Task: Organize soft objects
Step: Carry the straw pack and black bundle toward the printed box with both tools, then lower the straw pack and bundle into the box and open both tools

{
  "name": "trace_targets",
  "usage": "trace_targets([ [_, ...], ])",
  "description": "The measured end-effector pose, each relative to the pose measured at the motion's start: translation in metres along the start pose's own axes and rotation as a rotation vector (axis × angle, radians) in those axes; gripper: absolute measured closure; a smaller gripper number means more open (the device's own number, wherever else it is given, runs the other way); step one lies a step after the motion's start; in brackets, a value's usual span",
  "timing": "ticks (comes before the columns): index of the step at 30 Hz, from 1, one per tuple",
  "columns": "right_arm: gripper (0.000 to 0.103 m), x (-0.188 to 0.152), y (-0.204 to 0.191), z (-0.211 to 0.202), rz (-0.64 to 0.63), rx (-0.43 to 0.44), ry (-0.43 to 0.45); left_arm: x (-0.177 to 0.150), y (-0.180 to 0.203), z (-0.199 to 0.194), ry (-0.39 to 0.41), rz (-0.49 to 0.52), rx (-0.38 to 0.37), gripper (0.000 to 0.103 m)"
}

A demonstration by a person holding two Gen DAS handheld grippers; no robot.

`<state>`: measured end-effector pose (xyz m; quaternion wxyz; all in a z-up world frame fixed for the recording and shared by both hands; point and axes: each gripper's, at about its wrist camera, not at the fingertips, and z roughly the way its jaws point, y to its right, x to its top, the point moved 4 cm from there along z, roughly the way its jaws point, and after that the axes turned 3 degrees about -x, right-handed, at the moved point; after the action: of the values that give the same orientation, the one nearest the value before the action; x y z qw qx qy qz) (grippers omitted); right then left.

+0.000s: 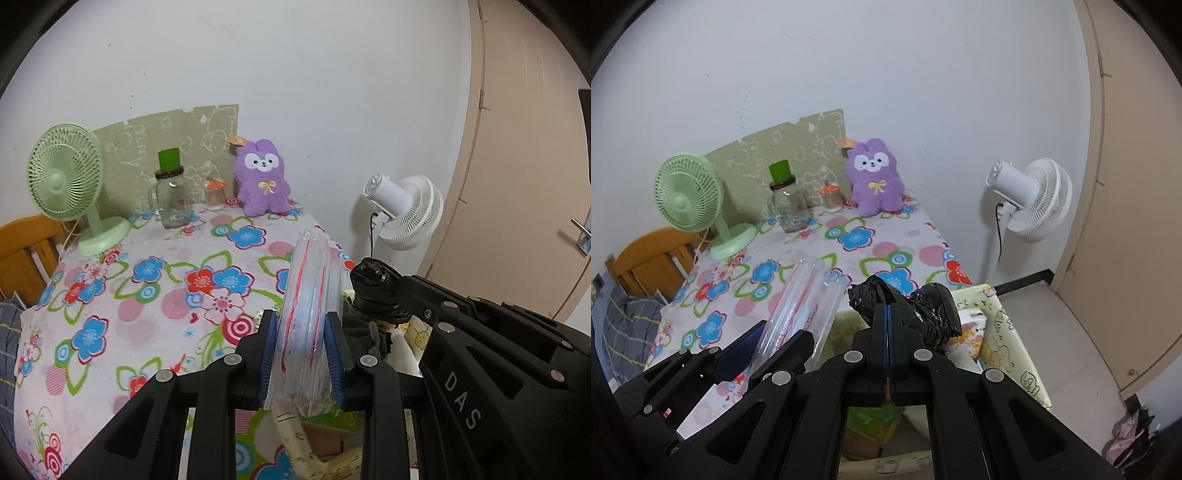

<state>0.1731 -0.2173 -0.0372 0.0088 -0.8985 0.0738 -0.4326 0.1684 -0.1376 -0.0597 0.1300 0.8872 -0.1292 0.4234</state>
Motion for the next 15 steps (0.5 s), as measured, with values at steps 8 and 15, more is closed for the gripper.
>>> trace_targets([
  [8, 0.100, -0.008, 0.016, 0.013, 0.013, 0.015, -0.045, -0.007, 0.009, 0.019, -0.046, -0.009, -0.014, 0.077],
  [15, 0.100, -0.019, 0.025, 0.025, 0.014, 0.036, -0.095, -0.018, 0.014, 0.034, -0.093, -0.017, -0.012, 0.072],
])
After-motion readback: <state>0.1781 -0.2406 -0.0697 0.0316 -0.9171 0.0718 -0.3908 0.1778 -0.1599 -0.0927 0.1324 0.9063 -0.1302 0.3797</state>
